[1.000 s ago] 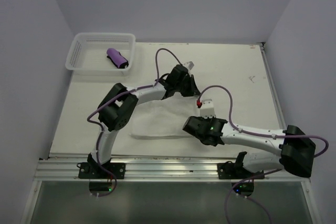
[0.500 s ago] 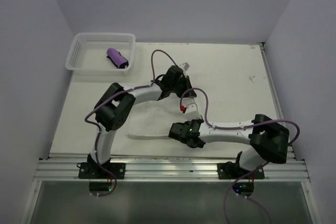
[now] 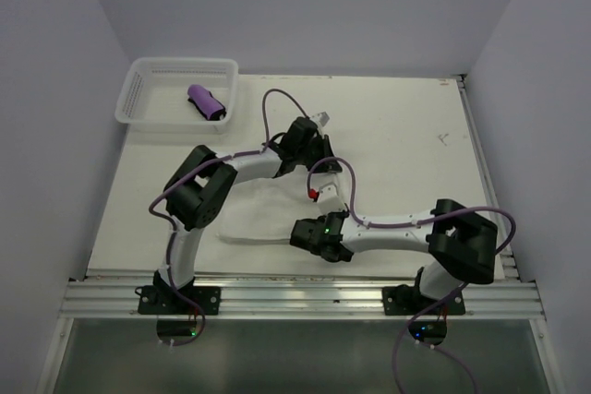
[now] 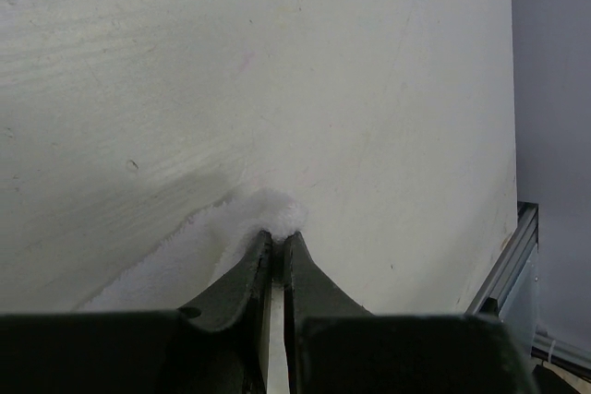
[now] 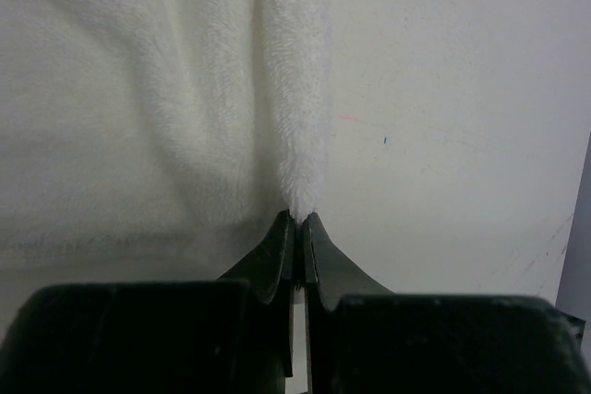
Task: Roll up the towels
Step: Roll the towel
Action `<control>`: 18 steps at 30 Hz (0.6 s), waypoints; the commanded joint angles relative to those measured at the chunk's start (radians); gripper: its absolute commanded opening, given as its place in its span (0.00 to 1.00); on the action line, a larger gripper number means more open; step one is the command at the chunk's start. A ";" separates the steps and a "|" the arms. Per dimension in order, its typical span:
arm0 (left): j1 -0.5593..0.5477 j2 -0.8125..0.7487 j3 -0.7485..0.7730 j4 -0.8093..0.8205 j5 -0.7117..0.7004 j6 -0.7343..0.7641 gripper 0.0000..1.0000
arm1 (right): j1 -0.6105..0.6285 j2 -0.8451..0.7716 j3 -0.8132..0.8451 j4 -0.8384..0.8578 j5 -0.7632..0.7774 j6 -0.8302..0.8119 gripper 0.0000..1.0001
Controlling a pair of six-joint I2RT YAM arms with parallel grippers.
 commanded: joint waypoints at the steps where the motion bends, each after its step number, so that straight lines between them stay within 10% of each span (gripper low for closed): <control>1: 0.046 -0.066 0.002 0.086 -0.072 0.048 0.00 | 0.025 0.017 0.037 -0.074 0.001 0.005 0.00; 18: 0.080 -0.066 -0.053 0.008 -0.176 0.152 0.00 | 0.121 0.430 0.276 -0.202 -0.034 -0.119 0.00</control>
